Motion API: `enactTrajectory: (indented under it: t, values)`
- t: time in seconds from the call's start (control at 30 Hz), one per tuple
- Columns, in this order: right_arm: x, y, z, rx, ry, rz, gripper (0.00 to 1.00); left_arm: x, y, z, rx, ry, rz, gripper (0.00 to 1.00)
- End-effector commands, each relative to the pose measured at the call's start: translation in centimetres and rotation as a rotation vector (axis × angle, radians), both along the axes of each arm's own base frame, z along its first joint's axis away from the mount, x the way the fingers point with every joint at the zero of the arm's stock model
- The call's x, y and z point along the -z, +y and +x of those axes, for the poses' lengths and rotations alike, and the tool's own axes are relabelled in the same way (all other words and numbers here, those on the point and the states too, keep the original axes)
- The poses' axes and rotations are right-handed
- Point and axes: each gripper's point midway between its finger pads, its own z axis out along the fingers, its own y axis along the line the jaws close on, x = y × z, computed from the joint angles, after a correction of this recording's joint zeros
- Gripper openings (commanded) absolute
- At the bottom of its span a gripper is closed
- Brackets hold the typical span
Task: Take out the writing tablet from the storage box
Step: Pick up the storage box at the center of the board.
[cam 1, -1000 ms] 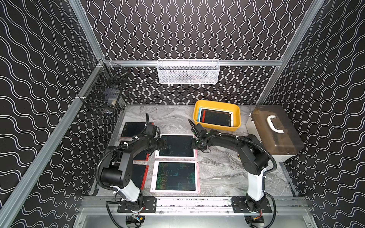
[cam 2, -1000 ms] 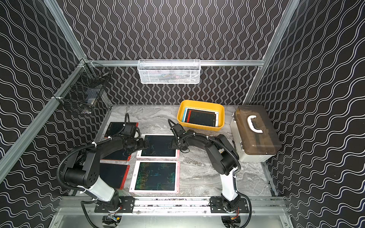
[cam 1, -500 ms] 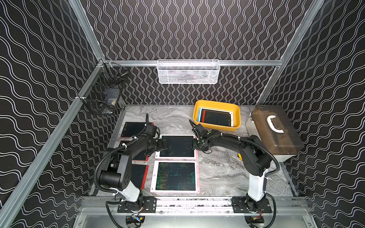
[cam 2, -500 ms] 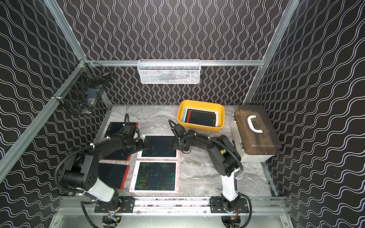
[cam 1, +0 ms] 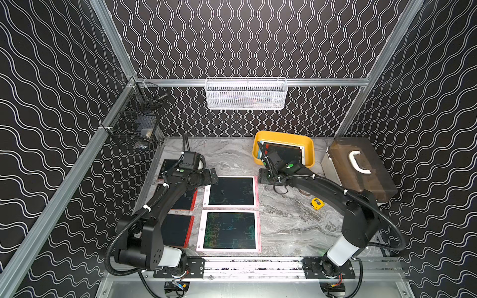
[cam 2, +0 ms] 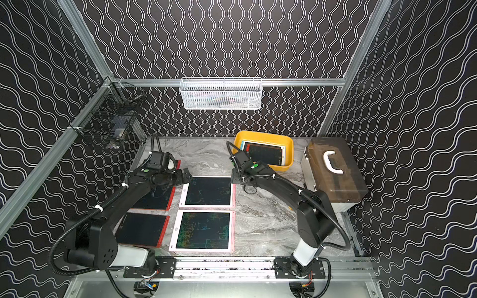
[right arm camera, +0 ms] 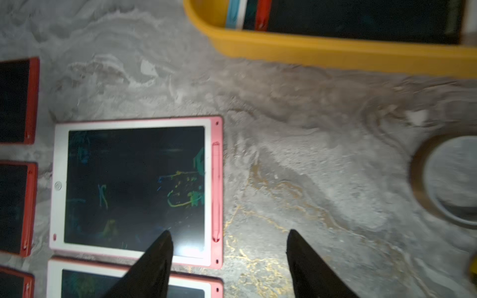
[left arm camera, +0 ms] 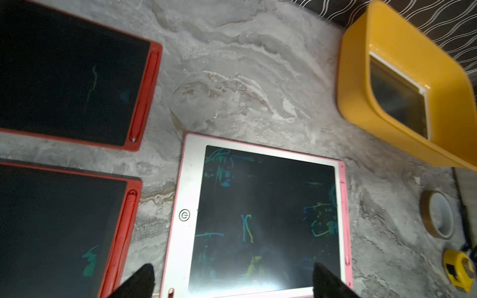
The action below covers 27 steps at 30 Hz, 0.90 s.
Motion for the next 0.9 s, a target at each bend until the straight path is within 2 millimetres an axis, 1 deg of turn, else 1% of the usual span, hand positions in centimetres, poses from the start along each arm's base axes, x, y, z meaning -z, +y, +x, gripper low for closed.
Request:
enactTrajectory:
  t: [0.0, 0.03, 0.07, 0.1, 0.13, 0.17, 0.23, 0.33, 0.4, 0.5, 0.57, 0.63, 0.67, 0.7, 0.73, 0.77, 0.83, 0.87]
  values:
    - [-1.5, -5.6, 1.0, 0.094, -0.031, -0.111, 0.74, -3.4, -1.4, 0.5, 0.075, -0.083, -0.023, 0.99]
    - [-1.8, -7.3, 1.8, 0.127, -0.033, -0.100, 0.74, -4.4, -1.8, 0.9, 0.088, -0.111, -0.029, 0.99]
    - [-2.0, -8.5, 2.4, 0.147, -0.036, -0.085, 0.74, -5.3, -2.3, 1.3, 0.100, -0.136, -0.039, 0.99]
    - [-2.0, -11.0, 3.6, 0.196, -0.037, -0.076, 0.74, -6.0, -2.8, 1.9, 0.115, -0.154, -0.054, 0.99]
    - [-2.1, -12.6, 4.4, 0.221, -0.037, -0.078, 0.74, -6.6, -3.2, 2.3, 0.124, -0.164, -0.065, 0.99]
    - [-2.0, -13.9, 5.1, 0.238, -0.036, -0.087, 0.74, -6.9, -3.7, 2.7, 0.134, -0.172, -0.077, 0.99]
    - [-1.2, -16.9, 6.6, 0.279, -0.015, -0.115, 0.74, -8.0, -4.8, 3.8, 0.163, -0.215, -0.092, 0.99]
    - [0.3, -20.7, 8.5, 0.343, 0.020, -0.127, 0.73, -9.2, -6.0, 5.2, 0.184, -0.264, -0.100, 0.99]
    - [1.1, -22.4, 9.8, 0.368, 0.013, -0.113, 0.72, -9.5, -6.6, 5.9, 0.193, -0.277, -0.100, 0.99]
    - [2.8, -25.3, 11.3, 0.422, 0.037, -0.102, 0.71, -9.3, -7.4, 6.9, 0.196, -0.281, -0.093, 0.99]
    - [4.1, -26.5, 12.2, 0.438, 0.059, -0.091, 0.71, -9.0, -7.4, 7.5, 0.187, -0.275, -0.076, 0.99]
    - [5.3, -27.1, 13.3, 0.429, 0.066, -0.057, 0.69, -8.9, -7.2, 8.1, 0.176, -0.271, -0.053, 0.99]
    - [5.7, -27.1, 13.7, 0.422, 0.064, -0.041, 0.68, -8.9, -7.1, 8.3, 0.173, -0.272, -0.047, 0.99]
    - [5.7, -27.2, 14.2, 0.414, 0.055, -0.031, 0.67, -9.0, -7.1, 8.4, 0.173, -0.273, -0.044, 0.99]
    - [7.2, -27.3, 14.6, 0.408, 0.079, -0.031, 0.67, -9.1, -7.2, 8.6, 0.177, -0.276, -0.043, 0.99]
    - [7.7, -27.3, 14.9, 0.403, 0.082, -0.029, 0.66, -9.1, -7.2, 8.7, 0.180, -0.280, -0.043, 0.99]
    - [8.3, -27.3, 15.7, 0.402, 0.086, -0.015, 0.64, -9.2, -7.3, 9.1, 0.182, -0.285, -0.038, 0.99]
    - [8.5, -27.3, 16.0, 0.404, 0.087, -0.006, 0.62, -8.9, -6.9, 9.4, 0.154, -0.279, -0.021, 0.99]
